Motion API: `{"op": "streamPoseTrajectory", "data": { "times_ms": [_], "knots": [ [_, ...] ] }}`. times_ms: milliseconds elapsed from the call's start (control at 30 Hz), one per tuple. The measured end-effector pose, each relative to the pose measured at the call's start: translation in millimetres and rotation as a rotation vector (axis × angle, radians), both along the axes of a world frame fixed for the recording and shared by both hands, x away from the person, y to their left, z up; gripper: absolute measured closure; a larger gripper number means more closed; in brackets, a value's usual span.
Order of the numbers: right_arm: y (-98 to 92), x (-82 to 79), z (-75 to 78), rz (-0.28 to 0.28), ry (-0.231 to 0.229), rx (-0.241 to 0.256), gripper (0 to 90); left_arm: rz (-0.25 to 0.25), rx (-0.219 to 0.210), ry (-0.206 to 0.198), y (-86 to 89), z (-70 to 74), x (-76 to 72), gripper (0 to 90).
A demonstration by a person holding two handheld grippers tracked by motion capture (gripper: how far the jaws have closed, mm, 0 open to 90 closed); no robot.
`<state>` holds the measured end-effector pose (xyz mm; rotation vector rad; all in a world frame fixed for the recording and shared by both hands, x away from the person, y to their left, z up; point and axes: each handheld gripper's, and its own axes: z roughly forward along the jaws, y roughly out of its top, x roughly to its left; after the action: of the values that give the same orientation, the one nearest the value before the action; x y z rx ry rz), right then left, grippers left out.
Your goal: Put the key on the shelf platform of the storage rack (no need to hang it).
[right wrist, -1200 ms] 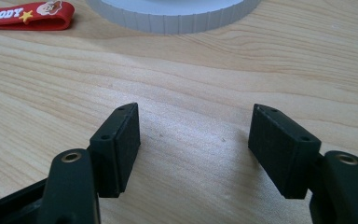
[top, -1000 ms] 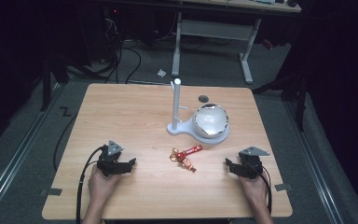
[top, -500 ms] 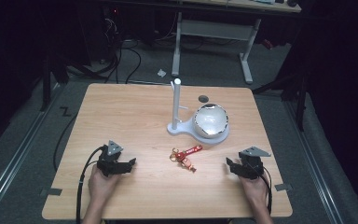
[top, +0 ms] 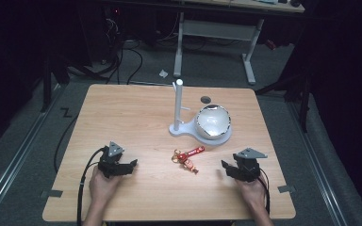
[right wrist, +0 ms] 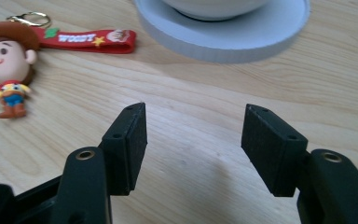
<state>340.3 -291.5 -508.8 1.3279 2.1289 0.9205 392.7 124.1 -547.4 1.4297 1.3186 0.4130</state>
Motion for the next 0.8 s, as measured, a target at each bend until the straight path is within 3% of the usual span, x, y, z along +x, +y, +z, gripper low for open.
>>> {"op": "streamPoseTrajectory", "data": {
  "times_ms": [800],
  "knots": [
    [57.9, 5.6, -6.5, 0.177, 0.046, 0.036, 48.3, 0.003, -0.001, 0.001, 0.1, 0.0, 0.1, 23.0]
  ]
}}
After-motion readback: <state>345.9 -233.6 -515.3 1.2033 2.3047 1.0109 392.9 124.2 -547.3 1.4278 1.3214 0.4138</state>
